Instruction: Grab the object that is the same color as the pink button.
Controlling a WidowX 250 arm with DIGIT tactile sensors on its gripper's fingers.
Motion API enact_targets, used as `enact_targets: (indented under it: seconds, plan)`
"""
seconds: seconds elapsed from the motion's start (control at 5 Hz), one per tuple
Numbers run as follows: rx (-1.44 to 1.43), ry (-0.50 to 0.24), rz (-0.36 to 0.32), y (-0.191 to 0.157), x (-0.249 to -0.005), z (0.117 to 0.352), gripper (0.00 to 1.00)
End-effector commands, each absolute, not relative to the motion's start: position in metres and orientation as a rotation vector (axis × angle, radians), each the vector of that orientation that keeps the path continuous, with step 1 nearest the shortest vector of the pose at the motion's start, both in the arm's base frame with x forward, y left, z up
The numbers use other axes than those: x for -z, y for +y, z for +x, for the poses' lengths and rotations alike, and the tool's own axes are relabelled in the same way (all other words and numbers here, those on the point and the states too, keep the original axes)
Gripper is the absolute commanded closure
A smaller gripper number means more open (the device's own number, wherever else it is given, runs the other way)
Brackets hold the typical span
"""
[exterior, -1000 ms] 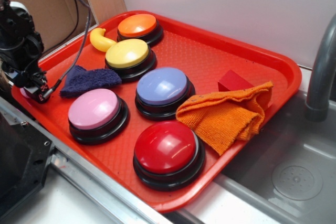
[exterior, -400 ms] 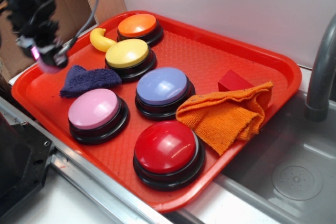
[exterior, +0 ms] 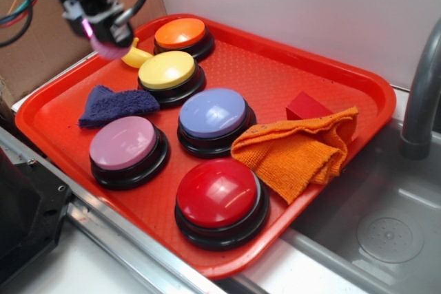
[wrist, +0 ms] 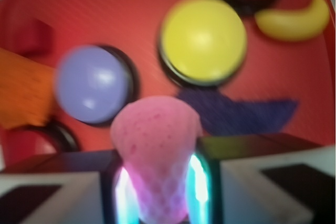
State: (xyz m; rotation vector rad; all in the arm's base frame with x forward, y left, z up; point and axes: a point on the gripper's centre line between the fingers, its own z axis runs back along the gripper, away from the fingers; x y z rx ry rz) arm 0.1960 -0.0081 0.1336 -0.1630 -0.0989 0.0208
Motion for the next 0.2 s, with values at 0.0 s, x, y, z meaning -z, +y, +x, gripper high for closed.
enact_targets:
  seconds: [0.0]
  plan:
    - [-0.012,-0.151,-0.153,-0.0157,-0.1626,0.2094,1.00]
